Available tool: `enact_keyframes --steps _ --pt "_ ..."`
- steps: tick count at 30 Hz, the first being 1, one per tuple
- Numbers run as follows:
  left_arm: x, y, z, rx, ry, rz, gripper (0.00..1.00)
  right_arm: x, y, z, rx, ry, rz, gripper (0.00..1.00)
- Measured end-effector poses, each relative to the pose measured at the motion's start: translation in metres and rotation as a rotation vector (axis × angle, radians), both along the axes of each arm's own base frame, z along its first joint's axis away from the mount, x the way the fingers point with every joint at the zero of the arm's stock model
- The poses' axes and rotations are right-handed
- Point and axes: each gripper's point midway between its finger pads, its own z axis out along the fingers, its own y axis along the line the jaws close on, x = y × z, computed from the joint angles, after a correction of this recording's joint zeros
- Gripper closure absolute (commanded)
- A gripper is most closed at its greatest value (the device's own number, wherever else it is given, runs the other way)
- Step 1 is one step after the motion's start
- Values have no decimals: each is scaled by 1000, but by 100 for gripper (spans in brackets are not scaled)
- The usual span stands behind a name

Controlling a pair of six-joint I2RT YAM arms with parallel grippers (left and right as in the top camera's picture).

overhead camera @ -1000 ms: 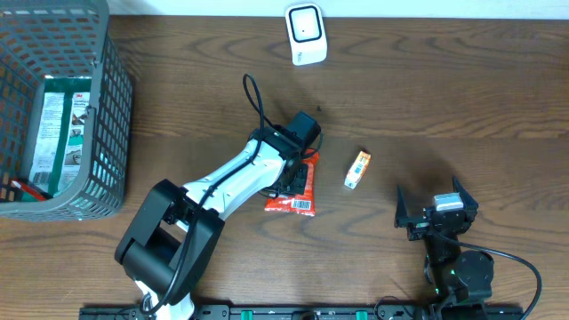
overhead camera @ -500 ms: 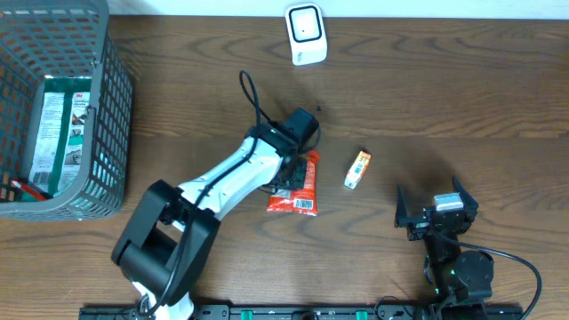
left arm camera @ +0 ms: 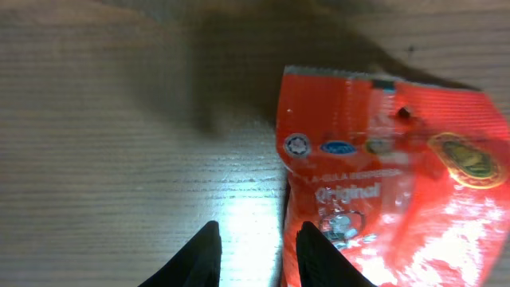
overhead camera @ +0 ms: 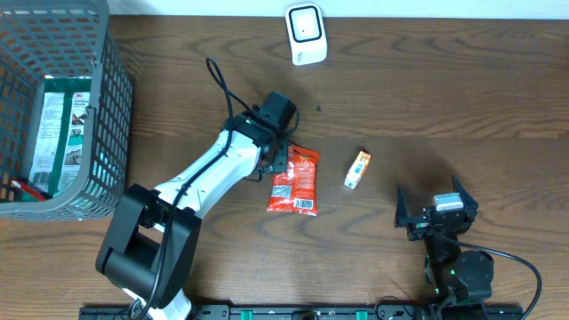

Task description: Scan the item barcode

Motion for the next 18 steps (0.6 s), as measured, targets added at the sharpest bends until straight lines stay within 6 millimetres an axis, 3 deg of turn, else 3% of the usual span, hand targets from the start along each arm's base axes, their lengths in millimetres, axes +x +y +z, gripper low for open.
enact_keyframes --steps 9,18 --pt "-28 16 -45 37 76 33 67 0 0 0 0 0 0 1" --pt "-24 -7 -43 -32 47 13 66 0 0 0 0 0 0 1"
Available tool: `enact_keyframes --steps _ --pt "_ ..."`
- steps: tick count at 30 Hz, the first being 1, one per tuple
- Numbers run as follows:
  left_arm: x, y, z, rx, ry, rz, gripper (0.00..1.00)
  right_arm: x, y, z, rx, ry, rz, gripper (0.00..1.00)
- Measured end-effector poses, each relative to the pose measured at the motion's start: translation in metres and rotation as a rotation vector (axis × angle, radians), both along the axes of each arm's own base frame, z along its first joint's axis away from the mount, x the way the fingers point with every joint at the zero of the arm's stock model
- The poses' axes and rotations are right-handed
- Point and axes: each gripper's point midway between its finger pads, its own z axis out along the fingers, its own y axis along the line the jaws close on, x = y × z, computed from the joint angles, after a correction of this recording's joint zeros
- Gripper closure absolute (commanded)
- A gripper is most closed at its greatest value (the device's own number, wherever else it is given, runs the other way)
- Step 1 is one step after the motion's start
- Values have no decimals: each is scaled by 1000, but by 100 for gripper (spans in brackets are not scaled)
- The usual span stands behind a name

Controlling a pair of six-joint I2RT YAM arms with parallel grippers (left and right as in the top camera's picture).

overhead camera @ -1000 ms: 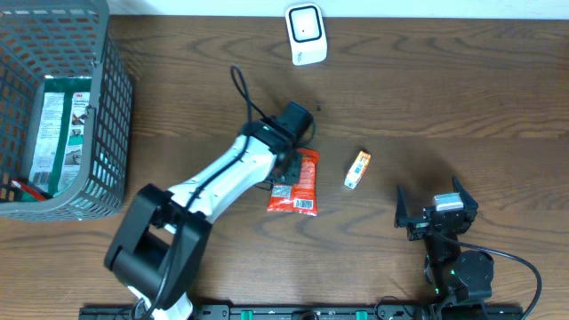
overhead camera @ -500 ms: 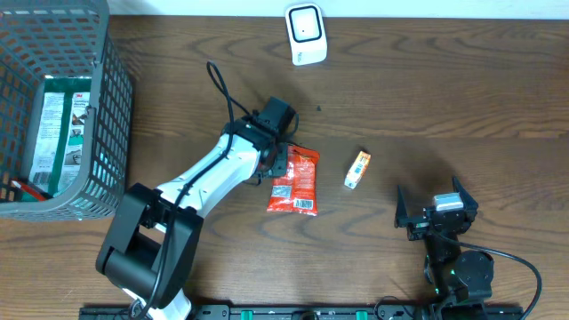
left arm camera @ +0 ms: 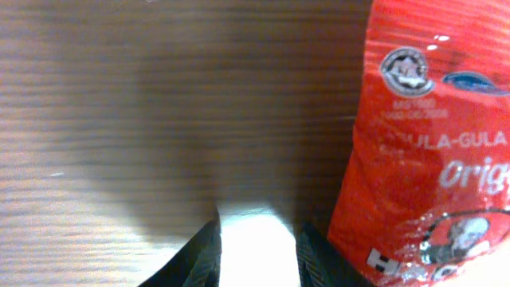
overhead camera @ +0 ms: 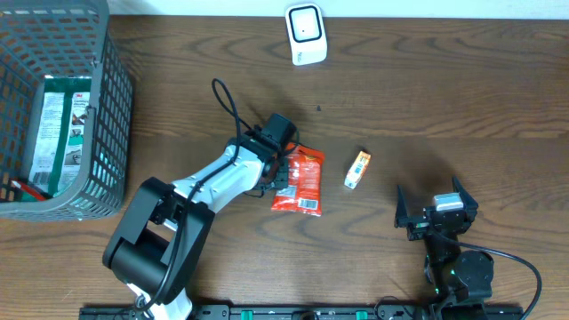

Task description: Scan the item barcode

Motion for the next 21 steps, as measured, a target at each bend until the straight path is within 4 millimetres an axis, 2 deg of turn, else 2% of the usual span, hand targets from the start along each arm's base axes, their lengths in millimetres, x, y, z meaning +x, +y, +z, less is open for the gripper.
enact_keyframes --steps 5,21 --pt "-3 -23 2 -39 -24 -26 66 0 0 0 0 0 0 1" --pt "-17 -61 6 -92 -48 -64 66 0 0 0 0 0 0 1"
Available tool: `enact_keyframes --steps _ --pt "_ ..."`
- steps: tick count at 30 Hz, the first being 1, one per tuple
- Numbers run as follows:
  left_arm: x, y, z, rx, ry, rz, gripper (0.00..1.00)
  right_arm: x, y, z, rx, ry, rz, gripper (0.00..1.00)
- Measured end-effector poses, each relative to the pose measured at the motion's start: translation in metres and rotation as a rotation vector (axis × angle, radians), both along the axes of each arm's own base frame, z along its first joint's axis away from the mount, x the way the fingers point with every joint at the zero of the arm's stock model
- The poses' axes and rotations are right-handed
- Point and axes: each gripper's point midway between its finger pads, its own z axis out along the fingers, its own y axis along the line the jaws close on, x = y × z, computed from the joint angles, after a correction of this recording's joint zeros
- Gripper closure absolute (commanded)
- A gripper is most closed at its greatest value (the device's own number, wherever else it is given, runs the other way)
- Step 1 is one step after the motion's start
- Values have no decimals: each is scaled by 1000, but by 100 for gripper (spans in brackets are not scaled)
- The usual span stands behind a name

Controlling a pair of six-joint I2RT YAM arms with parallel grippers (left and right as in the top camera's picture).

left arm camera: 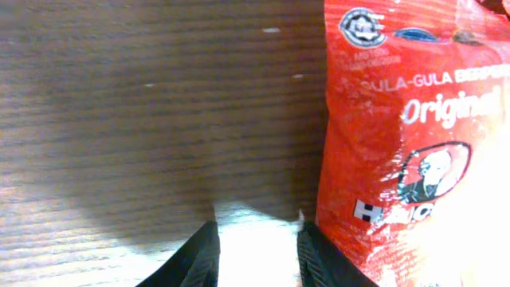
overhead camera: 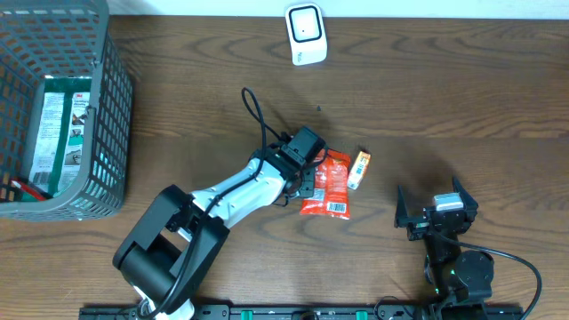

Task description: Scan the item barcode

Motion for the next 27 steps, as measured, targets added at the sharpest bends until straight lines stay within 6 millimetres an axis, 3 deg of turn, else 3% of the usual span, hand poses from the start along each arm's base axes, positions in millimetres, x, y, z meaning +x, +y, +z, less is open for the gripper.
enact_keyframes --steps 21,27 --pt "-12 -25 3 -24 -24 -64 65 0 0 0 0 0 0 1" --pt "-12 -24 2 -20 -22 -68 56 0 0 0 0 -1 0 1"
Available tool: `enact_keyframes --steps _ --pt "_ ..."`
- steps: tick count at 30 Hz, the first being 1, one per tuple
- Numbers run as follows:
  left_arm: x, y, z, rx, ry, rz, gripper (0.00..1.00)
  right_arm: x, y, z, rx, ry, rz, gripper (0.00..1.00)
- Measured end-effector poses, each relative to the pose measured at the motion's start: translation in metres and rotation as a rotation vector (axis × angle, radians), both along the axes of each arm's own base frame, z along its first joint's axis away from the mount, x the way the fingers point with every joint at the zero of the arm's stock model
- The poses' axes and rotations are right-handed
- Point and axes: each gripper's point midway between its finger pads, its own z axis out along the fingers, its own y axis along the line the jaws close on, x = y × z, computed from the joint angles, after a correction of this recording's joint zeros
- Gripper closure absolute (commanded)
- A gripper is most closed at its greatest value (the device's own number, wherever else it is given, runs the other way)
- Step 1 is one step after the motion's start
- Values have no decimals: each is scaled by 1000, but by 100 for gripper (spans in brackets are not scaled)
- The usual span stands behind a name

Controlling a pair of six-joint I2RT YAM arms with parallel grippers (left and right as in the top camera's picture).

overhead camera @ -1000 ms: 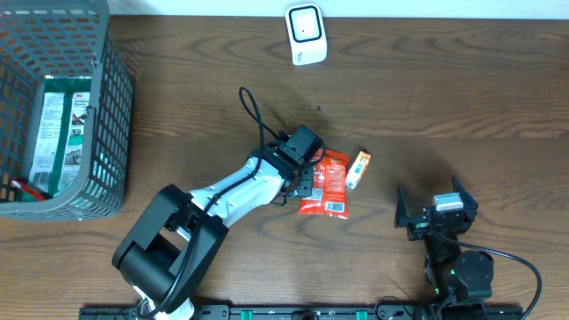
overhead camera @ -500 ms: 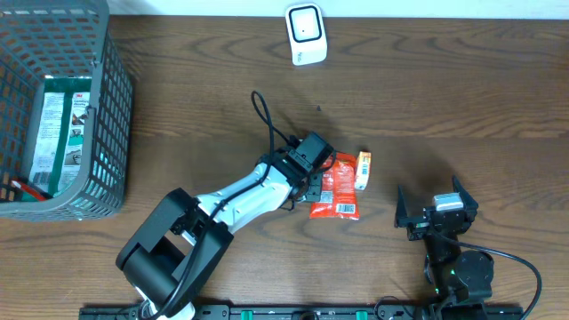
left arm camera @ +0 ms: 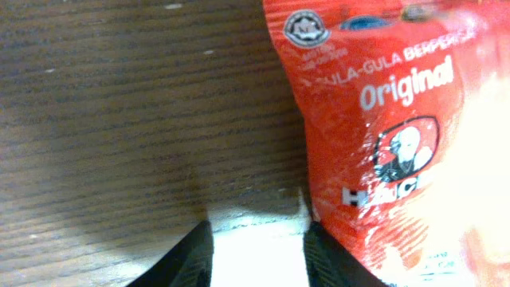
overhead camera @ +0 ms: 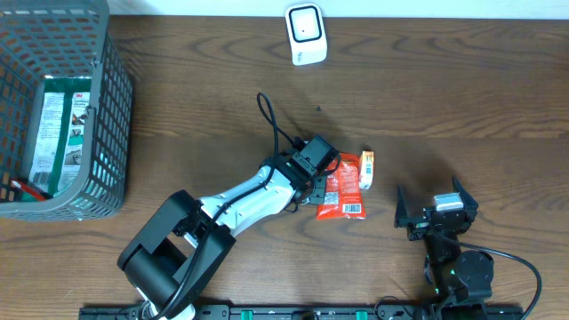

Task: Scan the item barcode
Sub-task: 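Release the red bag and move the left gripper back to the basket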

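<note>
A red snack packet (overhead camera: 343,188) lies flat on the wooden table, with a barcode label at its near end. In the left wrist view the red packet (left arm camera: 382,135) fills the right side, printed "Original". My left gripper (overhead camera: 318,182) sits low at the packet's left edge. It (left arm camera: 257,229) is open, with only bright table between the fingers, and the right finger (left arm camera: 323,255) is against the packet's edge. The white scanner (overhead camera: 305,34) stands at the far edge of the table. My right gripper (overhead camera: 434,212) rests open at the near right, away from everything.
A small orange box (overhead camera: 364,169) touches the packet's upper right corner. A grey wire basket (overhead camera: 107,116) holding a green packet stands at the far left. A black cable loops up from the left wrist.
My left gripper and the red packet are both further right on the table. The packet now touches the small orange box, which has shifted slightly right. The right arm has not moved.
The packet first lay mid-table, well left of the orange box, with my open left gripper at its left edge. At each later moment both stood further right, the gripper still open beside it. Now the packet is against the box.
</note>
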Motion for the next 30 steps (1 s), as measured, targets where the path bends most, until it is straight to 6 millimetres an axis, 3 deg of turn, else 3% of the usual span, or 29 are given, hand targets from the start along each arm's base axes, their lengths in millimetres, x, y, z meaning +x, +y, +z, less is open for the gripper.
enact_keyframes --steps 5,8,11,15,18,21,27,30 --pt "-10 12 -3 58 46 -29 50 0 0 0 0 1 0 1" --pt "-11 24 7 100 83 -40 44 0 0 0 0 0 0 1" --pt "5 31 38 103 65 -40 39 0 0 0 0 0 0 1" --pt "40 56 113 86 -36 23 34 0 0 0 0 1 0 1" --pt "68 92 175 72 -165 114 30 0 0 0 0 1 0 1" --pt "88 144 233 61 -307 246 27 0 0 0 0 1 0 1" --pt "93 252 296 31 -480 533 27 0 0 0 0 0 0 1" --pt "88 291 325 -25 -570 636 26 0 0 0 0 1 0 1"
